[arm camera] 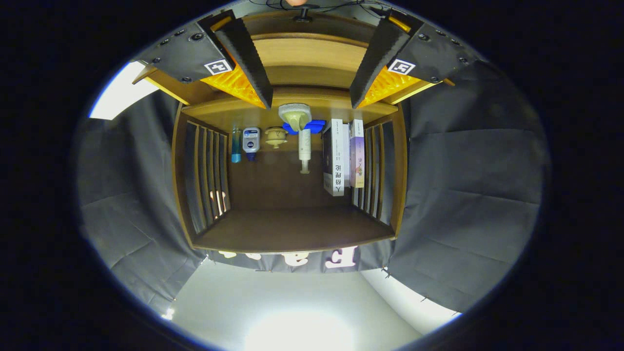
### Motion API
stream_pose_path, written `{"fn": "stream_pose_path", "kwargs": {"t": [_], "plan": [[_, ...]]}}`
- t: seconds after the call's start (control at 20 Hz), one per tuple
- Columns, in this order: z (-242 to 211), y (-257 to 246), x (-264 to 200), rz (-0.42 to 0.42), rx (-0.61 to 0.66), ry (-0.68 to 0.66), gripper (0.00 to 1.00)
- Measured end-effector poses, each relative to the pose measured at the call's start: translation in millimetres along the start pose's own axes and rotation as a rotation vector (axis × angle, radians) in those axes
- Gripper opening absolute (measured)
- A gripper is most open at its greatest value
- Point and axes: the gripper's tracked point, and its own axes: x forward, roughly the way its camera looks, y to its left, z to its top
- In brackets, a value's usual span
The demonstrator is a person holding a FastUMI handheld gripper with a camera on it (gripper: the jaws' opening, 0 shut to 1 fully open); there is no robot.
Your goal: Pull open the drawer, take out the items inside it, and place them on the countertop above the cabinet.
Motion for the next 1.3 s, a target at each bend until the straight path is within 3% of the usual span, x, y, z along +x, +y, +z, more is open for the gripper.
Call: {"fn": "stream_pose_path", "kwargs": {"t": [0.5,0.85,1.1,1.3], "plan": [[-73.2,-20.8,-34.3,-0.040,0.012,0.061,1.00],[-76.0,-23.2,-39.1,-0.058,-0.045,0.014,0.99],[-110.7,-21.1,-45.9,-0.060,-0.041,0.089,0.98],[-113.4,-22.2,-37.4,-0.068,-0.023,0.103,0.97]]}}
